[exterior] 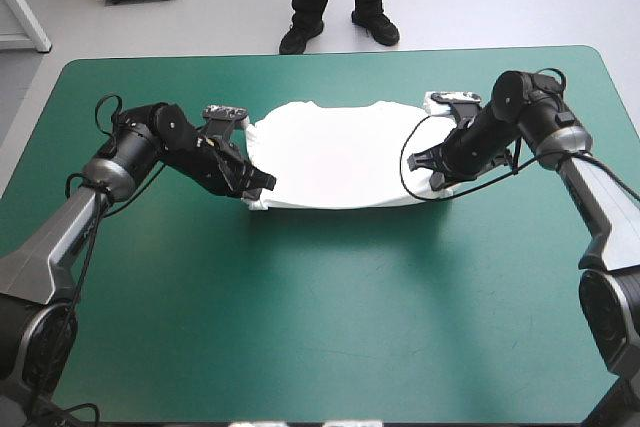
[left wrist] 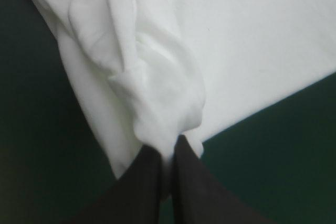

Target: Fold the cloth

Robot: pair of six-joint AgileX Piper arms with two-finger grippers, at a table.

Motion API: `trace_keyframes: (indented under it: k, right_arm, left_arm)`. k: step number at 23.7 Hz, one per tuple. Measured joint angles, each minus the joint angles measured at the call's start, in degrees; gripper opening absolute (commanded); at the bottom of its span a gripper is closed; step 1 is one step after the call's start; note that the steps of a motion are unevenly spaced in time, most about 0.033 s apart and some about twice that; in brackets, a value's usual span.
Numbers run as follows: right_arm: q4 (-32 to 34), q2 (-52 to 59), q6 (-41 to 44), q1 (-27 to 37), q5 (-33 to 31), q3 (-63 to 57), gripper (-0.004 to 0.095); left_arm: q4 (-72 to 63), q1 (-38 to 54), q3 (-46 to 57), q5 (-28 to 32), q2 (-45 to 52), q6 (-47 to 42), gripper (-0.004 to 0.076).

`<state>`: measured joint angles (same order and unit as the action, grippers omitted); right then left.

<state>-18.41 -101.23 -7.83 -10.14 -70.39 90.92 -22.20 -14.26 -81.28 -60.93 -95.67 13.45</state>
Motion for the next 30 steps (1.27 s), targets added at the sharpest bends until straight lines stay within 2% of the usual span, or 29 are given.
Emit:
trace_keyframes:
  k: [9, 16, 18, 19, 21, 24, 26, 30]
  right_arm:
    - [5.13, 5.93, 2.06, -5.43, 0.18, -13.01, -0.0015]
    - [5.83, 6.24, 2.49, -5.71, 0.36, -14.97, -0.0009]
    - [5.90, 6.26, 2.49, -5.71, 0.36, -14.97, 0.0011]
    - [5.90, 6.29, 2.49, -5.71, 0.36, -14.97, 0.0031]
    - [5.62, 6.33, 2.49, -5.77, 0.37, -15.11, 0.0165]
    - [4.49, 6.40, 2.49, -5.77, 0.56, -16.48, 0.0450]
    - [4.05, 6.40, 2.49, -5.82, 0.51, -17.37, 0.0541]
    - [6.56, 9.50, 3.33, -5.80, 0.55, -17.55, 0.0540]
  left_arm:
    - [-0.16, -0.06, 11.86, 1.13, 6.28, 1.00, -0.0010]
    - [-0.16, -0.66, 16.08, 0.57, 8.38, 1.00, -0.0006]
    - [0.07, -1.08, 16.41, 0.26, 8.46, 1.00, 0.0015]
    - [0.42, -1.23, 16.53, 0.13, 8.46, 1.00, 0.0036]
    - [1.23, -1.30, 16.58, 0.07, 8.46, 1.00, 0.0127]
    - [1.97, -1.30, 16.58, -0.53, 8.46, 1.04, 0.0314]
    - [2.16, -1.30, 16.58, -1.32, 8.46, 1.04, 0.0384]
    - [2.84, -1.30, 15.73, -5.41, 10.27, 1.04, 0.0396]
